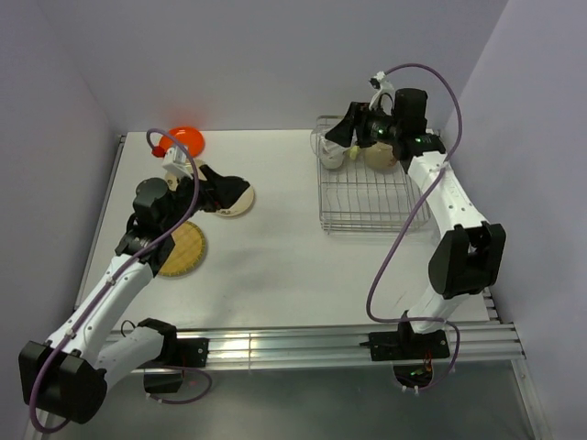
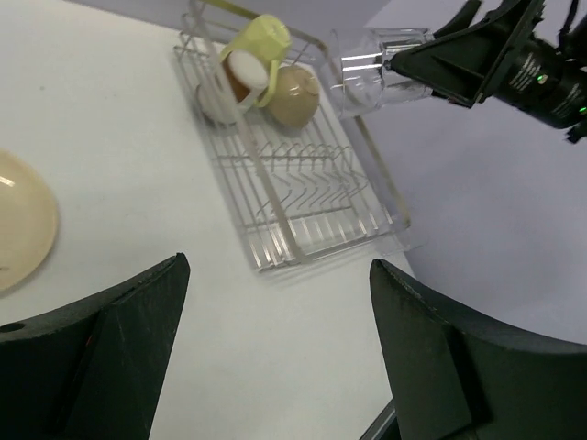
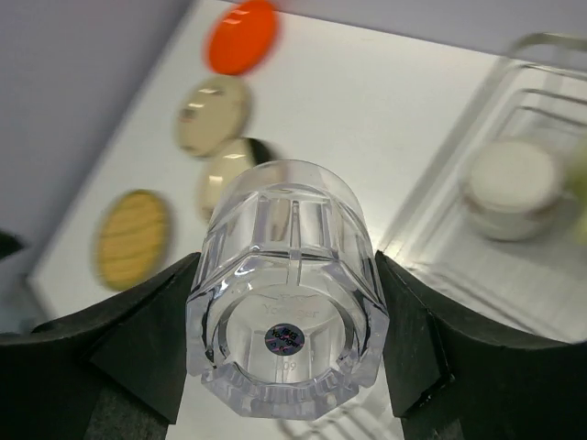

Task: Load the mixed dishes into the dish rack

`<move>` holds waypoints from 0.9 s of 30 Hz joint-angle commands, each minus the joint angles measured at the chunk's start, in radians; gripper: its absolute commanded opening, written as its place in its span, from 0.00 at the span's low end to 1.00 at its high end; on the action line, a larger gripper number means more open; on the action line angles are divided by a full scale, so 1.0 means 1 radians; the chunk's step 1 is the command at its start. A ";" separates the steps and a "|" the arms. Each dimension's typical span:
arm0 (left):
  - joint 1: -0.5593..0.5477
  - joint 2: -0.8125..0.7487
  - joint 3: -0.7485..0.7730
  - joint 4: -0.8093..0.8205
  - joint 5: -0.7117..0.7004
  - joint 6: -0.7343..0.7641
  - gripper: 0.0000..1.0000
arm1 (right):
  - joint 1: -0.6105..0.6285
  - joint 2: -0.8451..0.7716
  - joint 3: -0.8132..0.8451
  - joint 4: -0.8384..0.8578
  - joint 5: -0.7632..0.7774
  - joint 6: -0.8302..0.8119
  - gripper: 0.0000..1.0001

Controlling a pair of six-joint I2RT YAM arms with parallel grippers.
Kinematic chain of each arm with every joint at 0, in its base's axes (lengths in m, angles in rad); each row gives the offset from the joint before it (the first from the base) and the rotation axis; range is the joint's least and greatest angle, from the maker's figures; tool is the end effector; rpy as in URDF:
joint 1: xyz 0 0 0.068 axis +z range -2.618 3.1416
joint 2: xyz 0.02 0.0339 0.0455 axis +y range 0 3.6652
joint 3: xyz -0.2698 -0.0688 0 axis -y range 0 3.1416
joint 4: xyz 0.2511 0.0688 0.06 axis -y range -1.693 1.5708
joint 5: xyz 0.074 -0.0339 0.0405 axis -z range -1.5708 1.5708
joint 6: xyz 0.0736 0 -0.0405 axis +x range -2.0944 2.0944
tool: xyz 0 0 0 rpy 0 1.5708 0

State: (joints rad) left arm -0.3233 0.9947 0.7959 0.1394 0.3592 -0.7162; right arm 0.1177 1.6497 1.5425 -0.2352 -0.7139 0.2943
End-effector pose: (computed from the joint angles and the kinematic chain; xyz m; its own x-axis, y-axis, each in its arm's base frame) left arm 0.2513 -0.1115 0.3405 -0.4562 -0.4954 -0.7393 0.4384 0.5979 -0.6711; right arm 0.4109 0.0971 0.3717 -0.5225 0.1590 -0.8377 -0.5744 0.6604 0.4836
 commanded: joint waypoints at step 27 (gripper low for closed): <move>0.012 -0.010 -0.038 -0.095 -0.052 0.066 0.87 | -0.055 0.318 0.248 -0.280 0.542 -0.590 0.00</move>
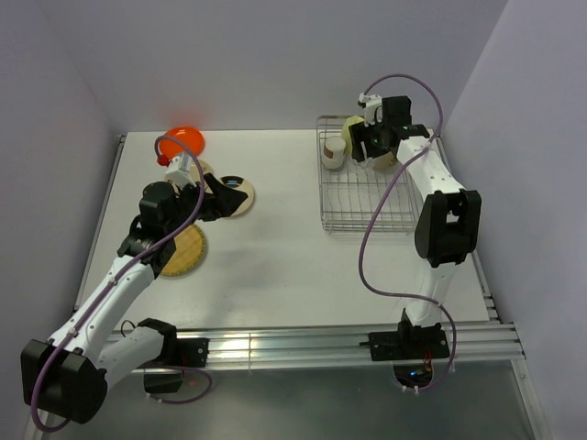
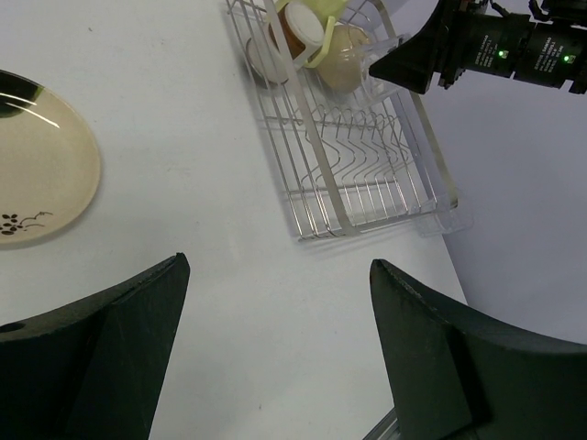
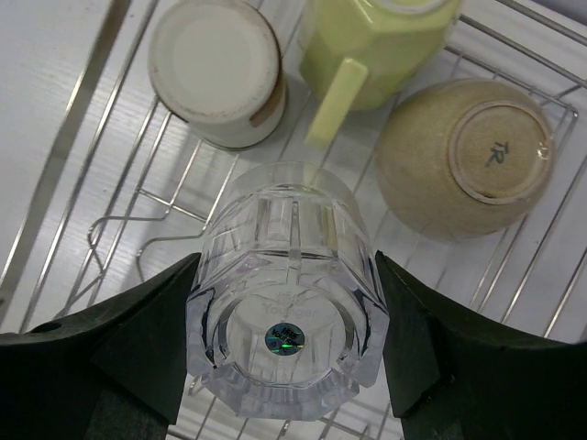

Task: Load the mixed dishes into the dish rack

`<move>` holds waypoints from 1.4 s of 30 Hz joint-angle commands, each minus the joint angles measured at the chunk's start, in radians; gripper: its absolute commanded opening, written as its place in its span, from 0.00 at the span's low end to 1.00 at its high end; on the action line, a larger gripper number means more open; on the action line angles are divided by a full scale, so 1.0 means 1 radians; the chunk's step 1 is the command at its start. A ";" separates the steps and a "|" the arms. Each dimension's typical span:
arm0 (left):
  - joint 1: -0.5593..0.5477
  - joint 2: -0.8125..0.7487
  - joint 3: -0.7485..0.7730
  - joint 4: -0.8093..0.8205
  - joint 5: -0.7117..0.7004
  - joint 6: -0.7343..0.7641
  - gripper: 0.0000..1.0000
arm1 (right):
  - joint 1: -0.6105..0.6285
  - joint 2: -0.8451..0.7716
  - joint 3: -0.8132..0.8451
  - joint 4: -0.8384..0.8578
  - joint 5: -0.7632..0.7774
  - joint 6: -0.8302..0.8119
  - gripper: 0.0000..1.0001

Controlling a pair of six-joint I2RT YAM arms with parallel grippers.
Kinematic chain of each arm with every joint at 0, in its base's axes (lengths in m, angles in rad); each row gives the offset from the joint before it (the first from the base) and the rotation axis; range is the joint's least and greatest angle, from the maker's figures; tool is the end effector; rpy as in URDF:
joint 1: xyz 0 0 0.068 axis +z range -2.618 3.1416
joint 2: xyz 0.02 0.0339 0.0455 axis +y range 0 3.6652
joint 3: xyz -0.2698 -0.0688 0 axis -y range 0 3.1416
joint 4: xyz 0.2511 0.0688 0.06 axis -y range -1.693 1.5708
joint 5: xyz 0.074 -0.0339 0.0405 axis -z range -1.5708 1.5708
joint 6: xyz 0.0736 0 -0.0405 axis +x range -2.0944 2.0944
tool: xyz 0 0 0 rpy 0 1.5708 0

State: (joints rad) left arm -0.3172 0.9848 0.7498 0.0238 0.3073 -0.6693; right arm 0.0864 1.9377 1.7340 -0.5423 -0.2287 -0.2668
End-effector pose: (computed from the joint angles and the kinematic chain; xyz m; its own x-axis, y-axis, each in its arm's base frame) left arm 0.2495 -0.1053 0.3080 -0.5150 -0.4534 -0.7275 0.3300 0.6784 -0.6564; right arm 0.4786 0.0582 0.2744 -0.5864 -0.3085 -0.7490 -0.4194 0.9067 -0.0452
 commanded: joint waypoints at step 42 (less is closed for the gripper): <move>0.007 0.028 0.000 0.013 0.004 0.019 0.87 | 0.003 0.210 0.174 0.084 0.219 -0.054 0.03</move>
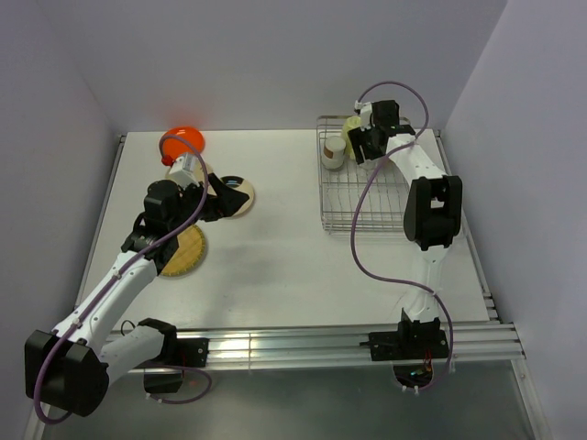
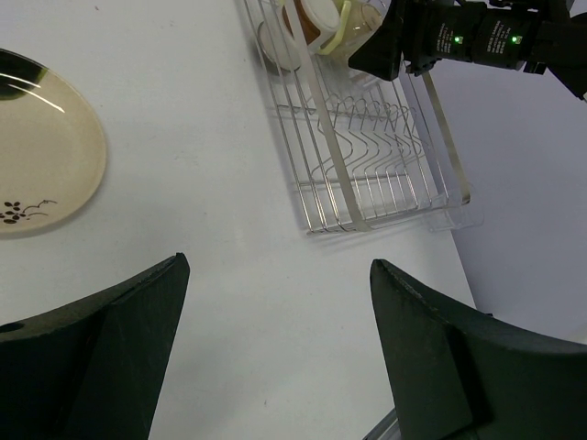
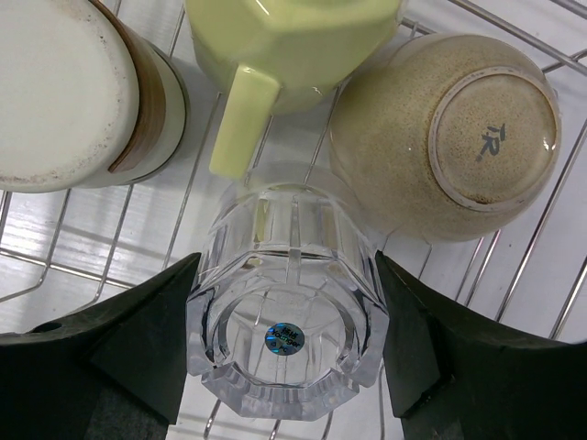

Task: Load the mixed dishes into the dish rack

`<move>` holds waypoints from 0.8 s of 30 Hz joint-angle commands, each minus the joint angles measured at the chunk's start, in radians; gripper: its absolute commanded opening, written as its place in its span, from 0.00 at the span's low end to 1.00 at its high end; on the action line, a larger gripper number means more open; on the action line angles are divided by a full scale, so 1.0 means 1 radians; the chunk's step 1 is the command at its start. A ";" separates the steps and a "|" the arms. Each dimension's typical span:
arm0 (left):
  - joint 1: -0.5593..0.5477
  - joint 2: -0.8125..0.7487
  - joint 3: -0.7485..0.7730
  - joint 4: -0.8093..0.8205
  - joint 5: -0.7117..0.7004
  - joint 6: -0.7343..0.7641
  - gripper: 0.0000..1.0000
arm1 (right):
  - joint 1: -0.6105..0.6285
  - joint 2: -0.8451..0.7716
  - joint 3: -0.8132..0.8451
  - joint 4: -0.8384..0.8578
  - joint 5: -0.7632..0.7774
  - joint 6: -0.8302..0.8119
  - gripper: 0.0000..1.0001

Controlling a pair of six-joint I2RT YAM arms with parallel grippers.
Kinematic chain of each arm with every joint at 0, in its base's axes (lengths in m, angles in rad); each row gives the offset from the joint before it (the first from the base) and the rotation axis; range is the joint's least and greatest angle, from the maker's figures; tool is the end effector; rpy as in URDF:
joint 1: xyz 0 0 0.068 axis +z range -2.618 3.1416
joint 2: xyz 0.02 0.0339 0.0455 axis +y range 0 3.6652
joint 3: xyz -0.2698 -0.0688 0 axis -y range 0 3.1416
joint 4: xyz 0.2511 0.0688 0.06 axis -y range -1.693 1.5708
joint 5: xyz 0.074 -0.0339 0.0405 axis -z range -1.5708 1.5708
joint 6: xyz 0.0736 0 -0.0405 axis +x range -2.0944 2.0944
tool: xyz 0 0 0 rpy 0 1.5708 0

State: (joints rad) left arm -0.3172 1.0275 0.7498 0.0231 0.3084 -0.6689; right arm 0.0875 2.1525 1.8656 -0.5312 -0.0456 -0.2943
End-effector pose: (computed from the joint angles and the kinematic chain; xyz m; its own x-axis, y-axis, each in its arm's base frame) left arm 0.2571 -0.1079 0.2970 -0.5451 -0.4429 -0.7118 0.3037 0.6870 -0.6601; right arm 0.5246 0.0494 0.2177 -0.6615 -0.3489 -0.6639 -0.3241 0.9312 -0.1665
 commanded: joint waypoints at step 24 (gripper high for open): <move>0.007 -0.029 -0.009 0.009 0.006 0.022 0.87 | -0.002 0.023 0.109 -0.003 -0.039 -0.043 0.73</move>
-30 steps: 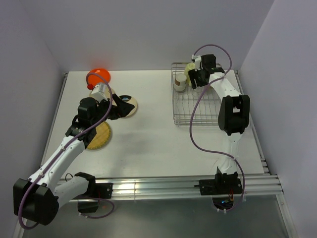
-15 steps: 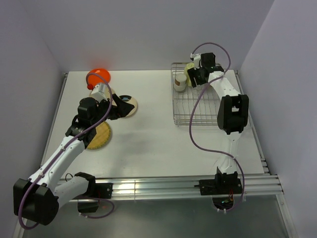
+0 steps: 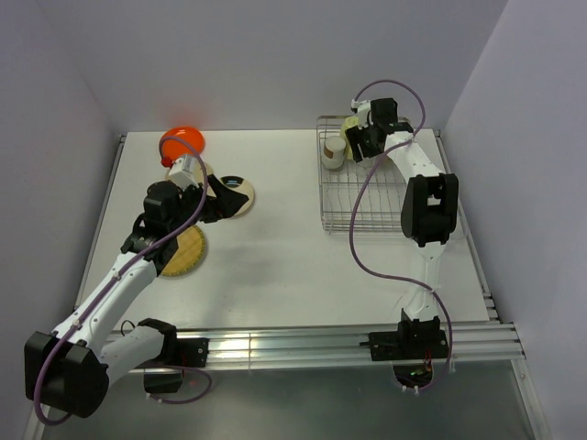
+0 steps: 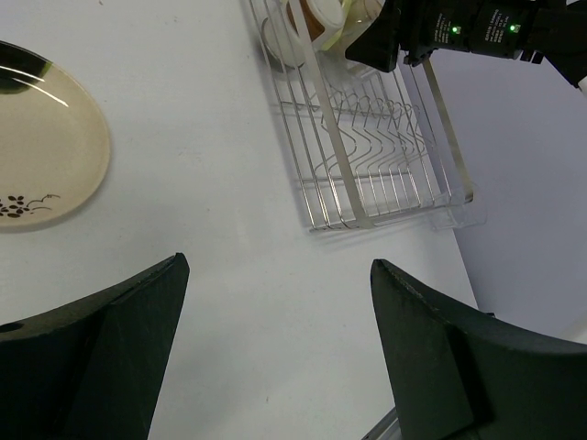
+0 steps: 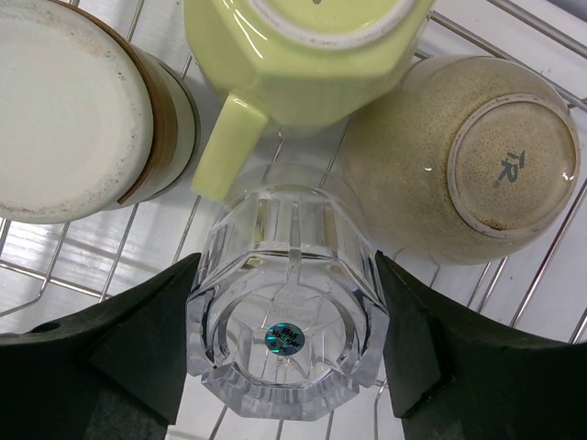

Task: Load the mixed dishes into the dish rack

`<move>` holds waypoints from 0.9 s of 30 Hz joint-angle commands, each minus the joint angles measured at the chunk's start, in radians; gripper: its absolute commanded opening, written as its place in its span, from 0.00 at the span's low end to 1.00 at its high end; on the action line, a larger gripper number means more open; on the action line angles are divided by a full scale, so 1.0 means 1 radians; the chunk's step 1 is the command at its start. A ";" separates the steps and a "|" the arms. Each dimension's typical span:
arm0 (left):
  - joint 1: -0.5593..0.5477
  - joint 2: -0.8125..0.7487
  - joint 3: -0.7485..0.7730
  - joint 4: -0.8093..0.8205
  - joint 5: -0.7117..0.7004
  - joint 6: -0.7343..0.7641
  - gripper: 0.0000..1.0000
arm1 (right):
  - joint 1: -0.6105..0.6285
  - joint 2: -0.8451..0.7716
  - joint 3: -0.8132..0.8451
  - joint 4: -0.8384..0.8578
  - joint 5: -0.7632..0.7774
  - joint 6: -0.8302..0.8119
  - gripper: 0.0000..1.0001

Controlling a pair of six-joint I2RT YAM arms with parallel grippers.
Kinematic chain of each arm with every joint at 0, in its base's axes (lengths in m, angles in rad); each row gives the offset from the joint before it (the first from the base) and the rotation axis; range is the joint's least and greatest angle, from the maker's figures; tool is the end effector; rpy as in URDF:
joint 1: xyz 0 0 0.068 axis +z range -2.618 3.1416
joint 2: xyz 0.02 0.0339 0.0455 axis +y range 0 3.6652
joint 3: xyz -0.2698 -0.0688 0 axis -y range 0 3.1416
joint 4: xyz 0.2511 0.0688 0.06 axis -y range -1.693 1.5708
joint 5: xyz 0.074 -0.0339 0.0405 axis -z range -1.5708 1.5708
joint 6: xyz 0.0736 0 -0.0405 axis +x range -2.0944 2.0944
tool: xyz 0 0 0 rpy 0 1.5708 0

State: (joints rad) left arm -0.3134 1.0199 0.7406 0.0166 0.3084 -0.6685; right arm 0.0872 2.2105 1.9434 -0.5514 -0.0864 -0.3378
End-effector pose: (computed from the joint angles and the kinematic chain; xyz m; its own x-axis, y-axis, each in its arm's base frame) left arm 0.2555 -0.1063 0.2944 -0.5488 -0.4430 -0.7090 0.2962 0.6900 -0.6604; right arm 0.5372 0.0533 0.2140 -0.6380 -0.3872 -0.6656 -0.3783 0.9105 -0.1670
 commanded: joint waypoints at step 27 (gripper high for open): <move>0.004 -0.092 0.005 0.051 0.028 0.011 0.99 | -0.121 -0.411 0.011 -0.280 -0.475 -0.084 0.90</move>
State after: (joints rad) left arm -0.3134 0.9653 0.7387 0.0174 0.3161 -0.6682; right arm 0.0288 1.9881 1.9797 -0.7521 -0.3561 -0.3721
